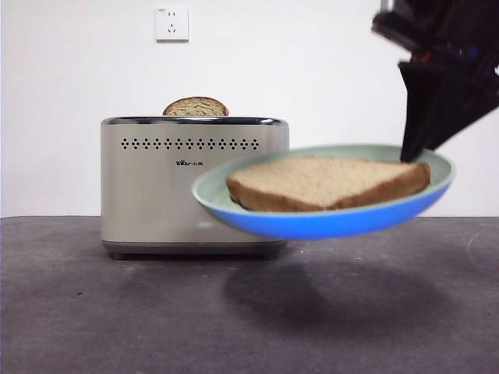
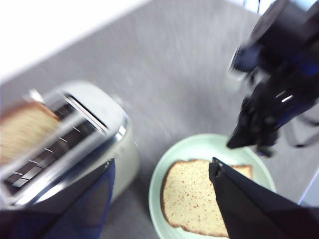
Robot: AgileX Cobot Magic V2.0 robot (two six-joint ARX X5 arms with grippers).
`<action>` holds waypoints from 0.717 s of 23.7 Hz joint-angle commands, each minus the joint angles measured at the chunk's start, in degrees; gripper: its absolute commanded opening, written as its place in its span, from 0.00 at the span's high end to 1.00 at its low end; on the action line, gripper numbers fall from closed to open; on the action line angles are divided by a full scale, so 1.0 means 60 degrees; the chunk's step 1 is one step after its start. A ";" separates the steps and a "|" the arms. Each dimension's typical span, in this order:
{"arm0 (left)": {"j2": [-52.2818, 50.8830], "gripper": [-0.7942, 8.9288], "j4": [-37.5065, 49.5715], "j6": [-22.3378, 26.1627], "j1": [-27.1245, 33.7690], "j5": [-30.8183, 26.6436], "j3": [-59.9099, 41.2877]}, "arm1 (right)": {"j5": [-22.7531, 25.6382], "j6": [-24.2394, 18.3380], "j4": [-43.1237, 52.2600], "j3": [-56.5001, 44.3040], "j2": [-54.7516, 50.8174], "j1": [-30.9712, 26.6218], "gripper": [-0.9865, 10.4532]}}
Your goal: Take the bread from the toaster,put the bread on the plate,put the plate on the table
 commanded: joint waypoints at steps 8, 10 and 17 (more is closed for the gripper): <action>-0.2681 0.59 0.0091 0.0084 -0.0058 -0.0044 0.0007 | -0.0120 -0.0328 0.0929 0.0011 0.2597 -0.0882 0.93; -0.2943 0.59 0.0036 0.0080 -0.0058 -0.0047 0.0007 | -0.0117 -0.0324 0.1086 0.0011 0.3064 -0.0882 0.93; -0.3446 0.59 -0.0390 0.0080 -0.0058 -0.0299 0.0007 | -0.0022 -0.0321 0.1271 0.0011 0.3891 -0.0885 0.90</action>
